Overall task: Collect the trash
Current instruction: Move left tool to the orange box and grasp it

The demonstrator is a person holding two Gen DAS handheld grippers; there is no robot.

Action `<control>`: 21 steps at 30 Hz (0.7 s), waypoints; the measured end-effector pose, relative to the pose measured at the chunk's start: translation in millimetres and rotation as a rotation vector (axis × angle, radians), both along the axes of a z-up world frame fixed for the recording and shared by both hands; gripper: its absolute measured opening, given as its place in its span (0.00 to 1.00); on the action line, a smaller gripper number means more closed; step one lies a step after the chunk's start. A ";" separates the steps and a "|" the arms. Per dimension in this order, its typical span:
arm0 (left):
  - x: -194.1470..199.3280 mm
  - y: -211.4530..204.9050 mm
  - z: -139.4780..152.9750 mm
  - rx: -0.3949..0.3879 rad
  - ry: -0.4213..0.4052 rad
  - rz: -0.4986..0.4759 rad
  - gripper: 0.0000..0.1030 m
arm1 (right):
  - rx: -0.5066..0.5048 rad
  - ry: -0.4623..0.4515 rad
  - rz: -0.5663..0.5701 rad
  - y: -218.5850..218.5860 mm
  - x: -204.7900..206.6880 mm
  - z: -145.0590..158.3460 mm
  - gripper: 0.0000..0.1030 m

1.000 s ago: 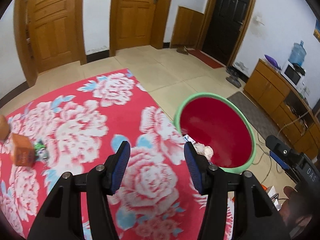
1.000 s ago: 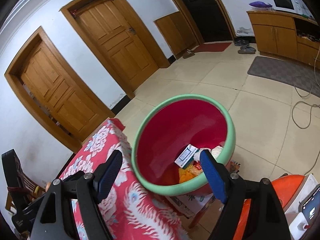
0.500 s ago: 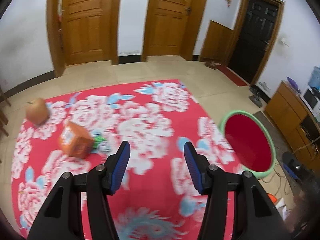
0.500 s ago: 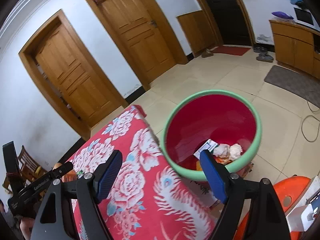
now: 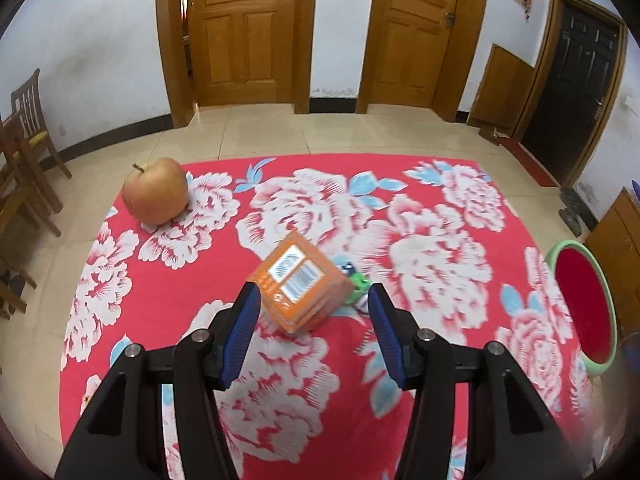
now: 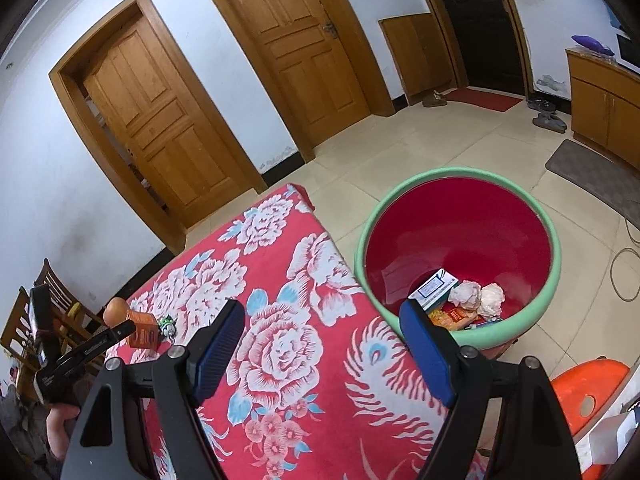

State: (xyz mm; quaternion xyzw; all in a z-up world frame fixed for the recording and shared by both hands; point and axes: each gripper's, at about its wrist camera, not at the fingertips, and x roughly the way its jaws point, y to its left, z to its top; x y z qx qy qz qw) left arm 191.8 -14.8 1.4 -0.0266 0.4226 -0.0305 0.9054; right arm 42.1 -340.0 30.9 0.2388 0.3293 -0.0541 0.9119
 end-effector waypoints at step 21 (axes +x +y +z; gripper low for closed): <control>31.7 20.6 -14.2 -0.191 0.046 0.103 0.57 | -0.026 0.055 0.060 24.0 19.2 -11.9 0.79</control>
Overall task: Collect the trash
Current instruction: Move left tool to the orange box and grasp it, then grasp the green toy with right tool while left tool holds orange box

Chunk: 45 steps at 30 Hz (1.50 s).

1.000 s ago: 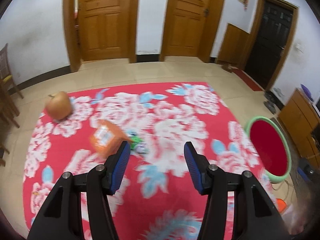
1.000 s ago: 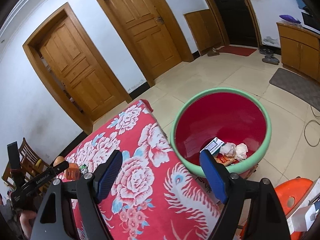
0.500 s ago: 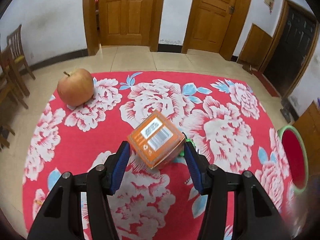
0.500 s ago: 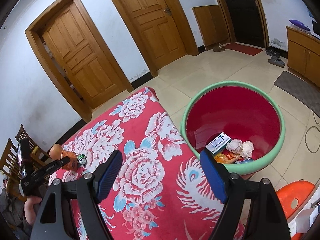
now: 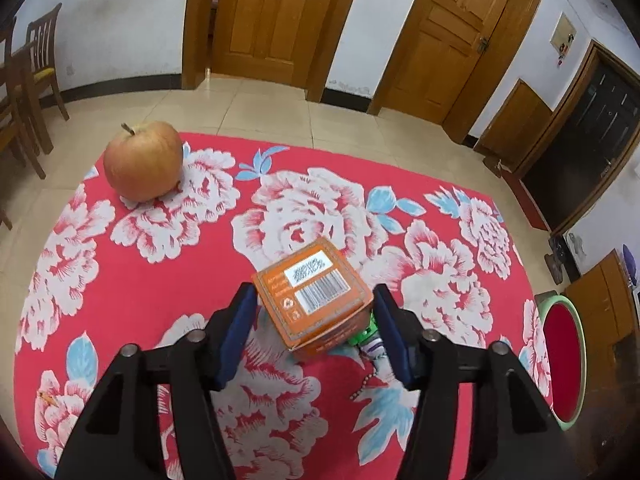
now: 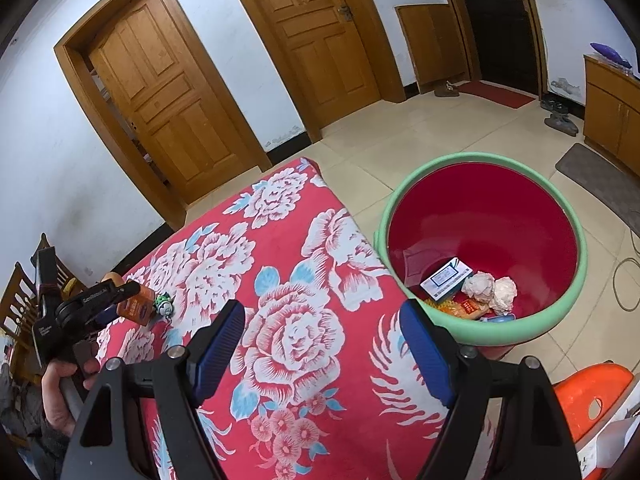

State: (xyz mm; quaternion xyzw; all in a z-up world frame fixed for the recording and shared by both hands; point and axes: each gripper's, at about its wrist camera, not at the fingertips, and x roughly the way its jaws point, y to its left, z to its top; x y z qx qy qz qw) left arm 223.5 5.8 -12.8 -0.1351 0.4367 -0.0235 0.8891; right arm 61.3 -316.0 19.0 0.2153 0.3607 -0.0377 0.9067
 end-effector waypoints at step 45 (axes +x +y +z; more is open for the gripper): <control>-63.4 72.3 -3.6 0.114 -0.091 0.069 0.56 | -0.210 0.133 0.534 221.4 144.6 -35.7 0.54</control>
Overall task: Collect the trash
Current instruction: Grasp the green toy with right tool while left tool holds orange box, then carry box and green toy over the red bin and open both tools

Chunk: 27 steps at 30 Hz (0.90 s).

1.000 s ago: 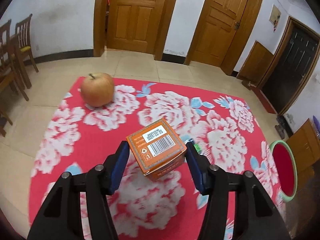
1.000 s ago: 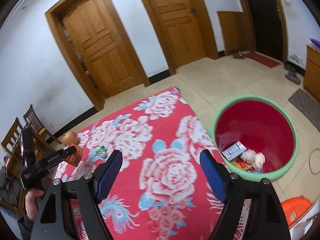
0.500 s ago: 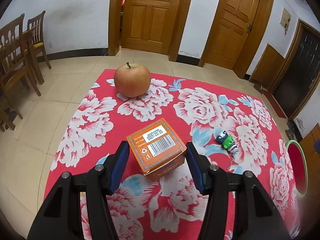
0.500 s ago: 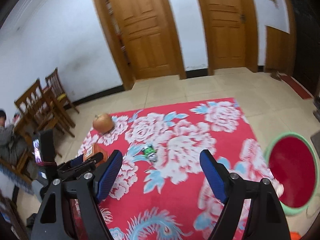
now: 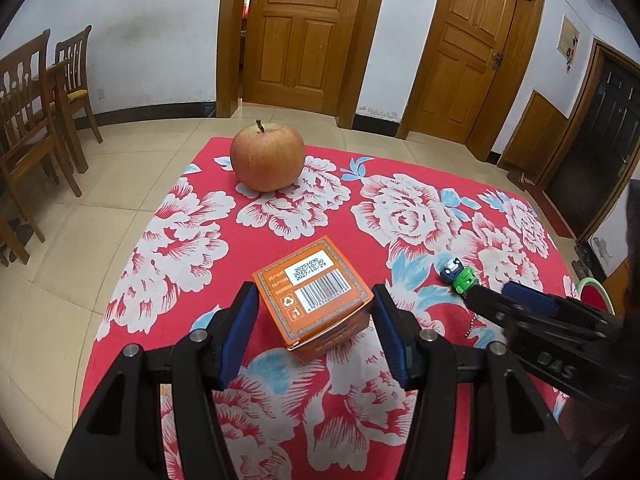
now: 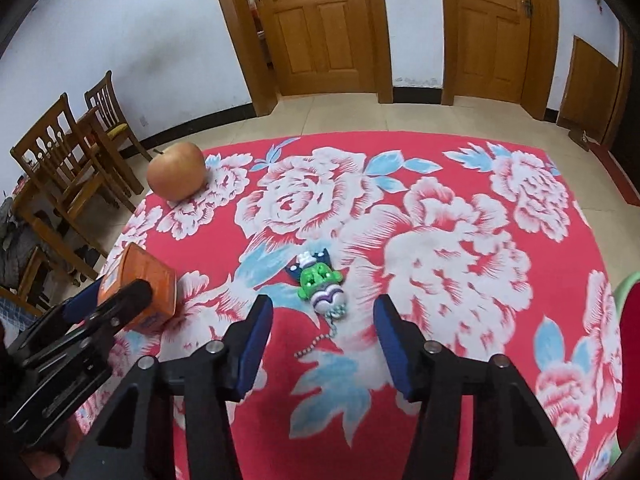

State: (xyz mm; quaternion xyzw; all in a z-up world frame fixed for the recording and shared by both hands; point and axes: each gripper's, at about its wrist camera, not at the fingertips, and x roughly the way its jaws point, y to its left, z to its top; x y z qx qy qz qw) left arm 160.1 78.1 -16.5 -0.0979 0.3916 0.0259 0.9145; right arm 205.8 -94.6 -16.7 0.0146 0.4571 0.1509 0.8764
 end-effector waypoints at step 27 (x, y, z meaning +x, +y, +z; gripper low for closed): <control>-0.8 0.2 -0.8 -0.007 -0.004 -0.003 0.55 | 0.099 -0.100 -0.060 -34.7 -45.8 27.3 0.30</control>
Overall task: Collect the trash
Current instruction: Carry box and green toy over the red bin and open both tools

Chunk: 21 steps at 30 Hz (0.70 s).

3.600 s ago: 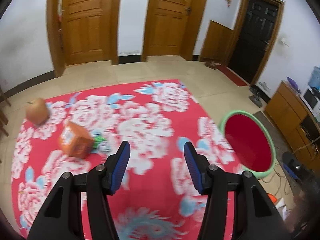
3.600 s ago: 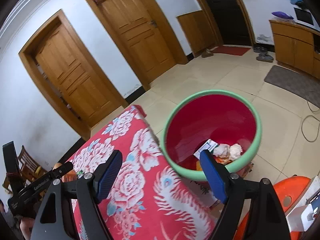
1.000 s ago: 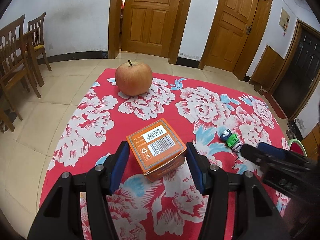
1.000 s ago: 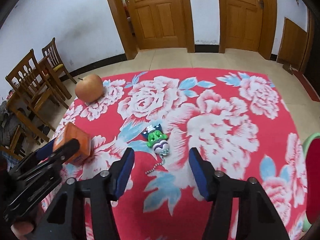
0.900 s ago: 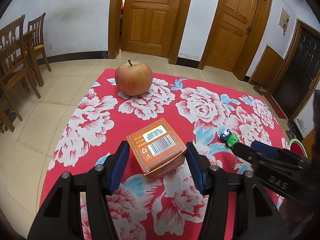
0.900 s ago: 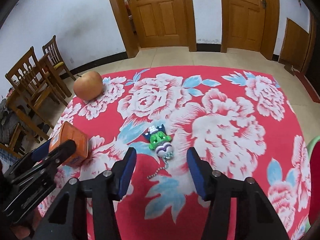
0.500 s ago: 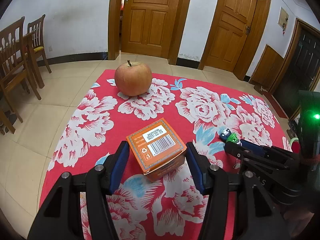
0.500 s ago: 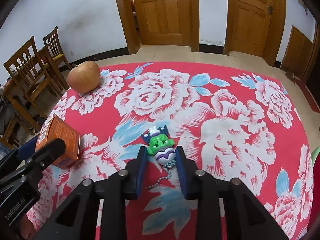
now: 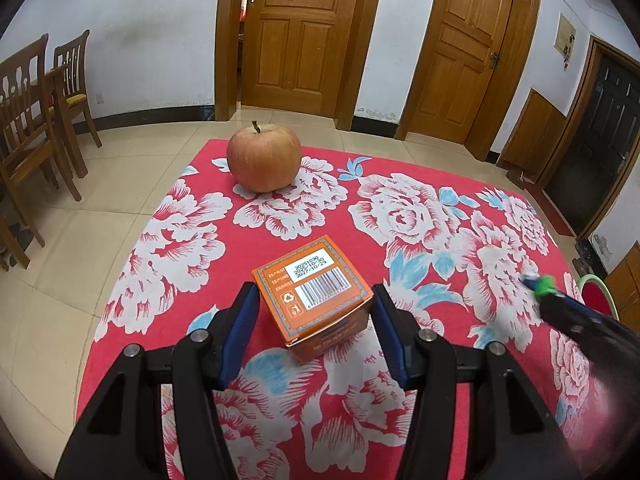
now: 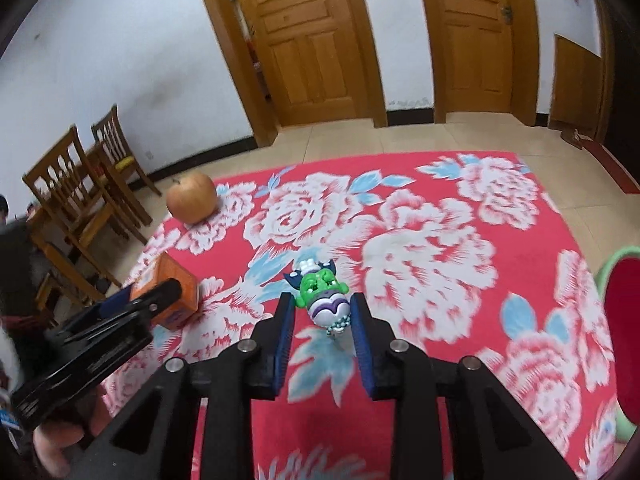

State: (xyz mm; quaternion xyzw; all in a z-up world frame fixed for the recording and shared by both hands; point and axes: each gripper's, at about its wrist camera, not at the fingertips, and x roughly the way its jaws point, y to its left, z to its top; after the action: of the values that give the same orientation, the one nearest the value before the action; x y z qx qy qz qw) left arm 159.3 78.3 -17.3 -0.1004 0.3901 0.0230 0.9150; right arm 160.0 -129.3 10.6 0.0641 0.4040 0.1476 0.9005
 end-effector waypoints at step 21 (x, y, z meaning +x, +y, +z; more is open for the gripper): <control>-18.1 -47.6 26.9 0.020 -0.051 -0.112 0.55 | 0.101 -0.092 -0.366 -156.8 -112.3 27.7 0.30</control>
State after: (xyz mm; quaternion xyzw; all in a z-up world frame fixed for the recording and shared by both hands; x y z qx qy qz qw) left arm 141.2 30.7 9.6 -0.0696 0.3713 -0.0270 0.9255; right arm 47.6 -286.1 38.3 0.1748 0.3361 0.0043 0.9255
